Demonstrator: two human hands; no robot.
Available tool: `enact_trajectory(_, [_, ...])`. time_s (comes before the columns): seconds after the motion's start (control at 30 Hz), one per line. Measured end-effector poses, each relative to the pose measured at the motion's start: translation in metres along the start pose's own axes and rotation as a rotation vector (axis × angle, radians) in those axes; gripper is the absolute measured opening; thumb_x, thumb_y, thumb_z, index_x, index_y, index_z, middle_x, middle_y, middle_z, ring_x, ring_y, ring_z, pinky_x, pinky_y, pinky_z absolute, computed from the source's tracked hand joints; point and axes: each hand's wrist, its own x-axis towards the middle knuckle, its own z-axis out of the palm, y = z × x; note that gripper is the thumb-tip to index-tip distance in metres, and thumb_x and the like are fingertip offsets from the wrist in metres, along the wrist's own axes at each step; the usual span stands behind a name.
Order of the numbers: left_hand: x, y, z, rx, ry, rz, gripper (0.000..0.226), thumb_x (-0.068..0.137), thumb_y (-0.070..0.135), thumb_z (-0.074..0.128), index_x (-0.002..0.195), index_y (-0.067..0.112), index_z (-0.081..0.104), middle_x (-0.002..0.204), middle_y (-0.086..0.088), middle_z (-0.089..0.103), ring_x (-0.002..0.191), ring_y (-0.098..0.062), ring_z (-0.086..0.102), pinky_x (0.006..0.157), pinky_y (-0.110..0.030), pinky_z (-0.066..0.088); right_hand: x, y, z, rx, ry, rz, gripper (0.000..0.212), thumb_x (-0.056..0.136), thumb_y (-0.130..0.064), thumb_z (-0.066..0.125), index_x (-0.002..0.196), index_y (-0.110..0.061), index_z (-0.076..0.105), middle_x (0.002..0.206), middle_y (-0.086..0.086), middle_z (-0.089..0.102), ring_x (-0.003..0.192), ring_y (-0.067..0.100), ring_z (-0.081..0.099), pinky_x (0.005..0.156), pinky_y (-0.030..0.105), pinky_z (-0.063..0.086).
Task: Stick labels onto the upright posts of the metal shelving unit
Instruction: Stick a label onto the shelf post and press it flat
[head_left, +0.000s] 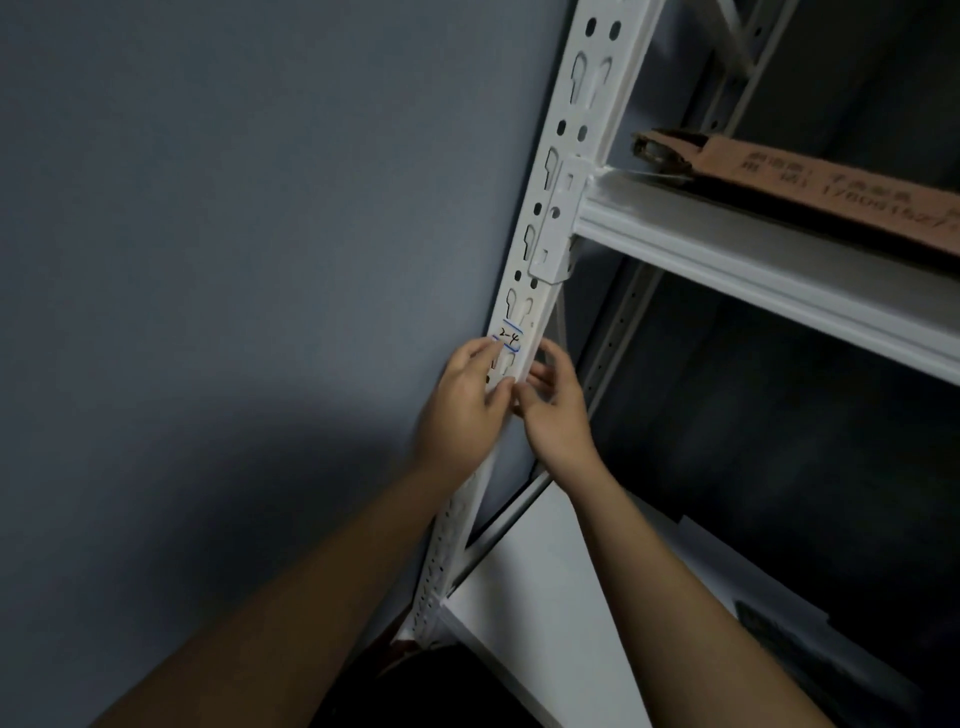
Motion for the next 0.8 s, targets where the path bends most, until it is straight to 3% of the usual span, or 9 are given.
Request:
enact_trajectory(0.1, [-0.001,0.0,-0.001,-0.036,0.051,-0.009,0.038,0.093,0.016,0.054,0.131,0.008,0.052,0.135,-0.003,0.048,0.117,-0.018,0.053,0.095,-0.041,0.049,-0.001,0.001,0.003,-0.013,0.023,-0.01,0.045,0.094,0.007,0.047,0.132,-0.017,0.043,0.113,-0.006,0.062,0.11,0.009,0.061,0.099,0.04,0.05])
enact_trajectory(0.37, [0.012,0.012,0.002,0.052,0.116,-0.072,0.011,0.09,0.029,0.059,0.096,0.021,0.063,0.102,0.003,0.058,0.09,-0.017,0.061,0.073,-0.042,0.053,-0.001,0.003,0.01,-0.028,0.065,-0.045,0.044,0.094,0.001,0.05,0.126,-0.028,0.043,0.112,-0.011,0.061,0.111,0.009,0.06,0.097,0.037,0.051])
enact_trajectory(0.57, [0.017,0.016,0.005,0.102,0.123,-0.079,0.013,0.091,0.03,0.058,0.095,0.02,0.064,0.102,0.003,0.06,0.088,-0.016,0.061,0.071,-0.04,0.053,0.0,0.004,0.006,-0.05,0.043,-0.05,0.048,0.092,0.006,0.049,0.132,-0.021,0.042,0.117,-0.003,0.062,0.111,0.009,0.061,0.096,0.038,0.053])
enact_trajectory(0.8, [0.018,0.02,0.002,0.122,0.113,-0.059,0.013,0.092,0.029,0.056,0.094,0.019,0.065,0.101,0.004,0.06,0.084,-0.014,0.061,0.067,-0.034,0.052,0.0,0.004,0.005,-0.057,0.044,-0.049,0.05,0.091,0.007,0.049,0.127,-0.028,0.043,0.111,-0.013,0.061,0.105,-0.001,0.06,0.087,0.025,0.054])
